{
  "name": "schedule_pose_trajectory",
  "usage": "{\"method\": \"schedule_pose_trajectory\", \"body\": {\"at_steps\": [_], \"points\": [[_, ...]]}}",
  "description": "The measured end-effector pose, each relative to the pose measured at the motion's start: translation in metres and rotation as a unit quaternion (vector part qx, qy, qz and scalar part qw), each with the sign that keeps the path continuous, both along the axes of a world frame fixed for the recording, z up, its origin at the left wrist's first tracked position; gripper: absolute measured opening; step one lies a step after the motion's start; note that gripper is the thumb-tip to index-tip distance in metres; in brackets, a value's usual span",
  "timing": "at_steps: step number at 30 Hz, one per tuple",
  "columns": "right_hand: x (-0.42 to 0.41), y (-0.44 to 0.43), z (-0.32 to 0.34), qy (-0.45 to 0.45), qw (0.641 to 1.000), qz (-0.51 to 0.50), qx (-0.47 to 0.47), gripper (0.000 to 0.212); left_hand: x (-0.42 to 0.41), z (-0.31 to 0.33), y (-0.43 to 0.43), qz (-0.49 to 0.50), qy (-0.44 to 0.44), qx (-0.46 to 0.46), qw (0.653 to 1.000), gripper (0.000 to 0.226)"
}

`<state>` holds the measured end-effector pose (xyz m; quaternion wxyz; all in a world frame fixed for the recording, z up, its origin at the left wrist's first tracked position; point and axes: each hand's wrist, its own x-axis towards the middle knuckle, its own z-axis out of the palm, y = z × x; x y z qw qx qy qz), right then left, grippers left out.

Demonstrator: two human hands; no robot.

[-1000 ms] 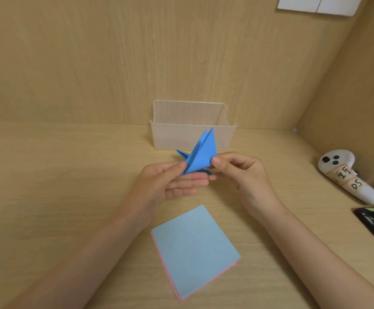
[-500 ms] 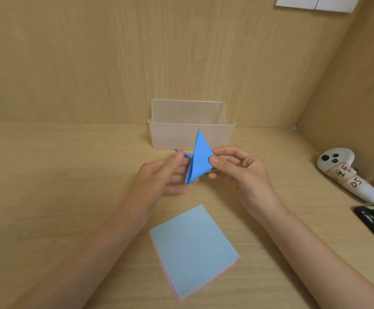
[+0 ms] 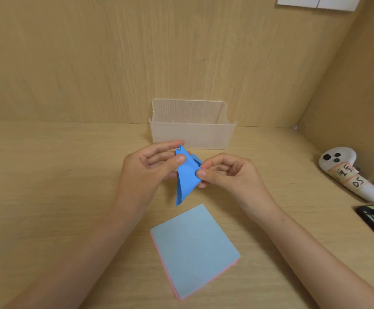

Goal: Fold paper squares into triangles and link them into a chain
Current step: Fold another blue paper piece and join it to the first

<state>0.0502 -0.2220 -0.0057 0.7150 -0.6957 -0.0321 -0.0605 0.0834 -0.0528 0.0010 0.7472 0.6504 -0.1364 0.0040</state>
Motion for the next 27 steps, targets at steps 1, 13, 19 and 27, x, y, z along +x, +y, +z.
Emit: {"method": "schedule_pose_trajectory", "body": {"at_steps": [1, 13, 19, 27], "points": [[-0.0005, 0.0004, 0.0006, 0.000, 1.000, 0.002, -0.002, 0.009, 0.0000, 0.0001, -0.0001, 0.005, -0.005, 0.002, 1.000, 0.025], [-0.0025, -0.0018, 0.0034, 0.030, 0.999, 0.008, 0.007, 0.005, -0.0006, 0.0004, -0.0029, 0.044, 0.012, -0.008, 0.999, 0.009], [-0.0025, -0.0033, 0.0051, 0.046, 0.999, 0.001, -0.017, 0.005, -0.0012, 0.0004, -0.0038, 0.060, 0.006, -0.007, 0.998, 0.010], [-0.0039, -0.0057, 0.0095, 0.064, 0.997, 0.029, -0.036, 0.006, -0.0035, 0.0025, -0.0049, 0.061, -0.010, 0.009, 0.998, 0.014]]}}
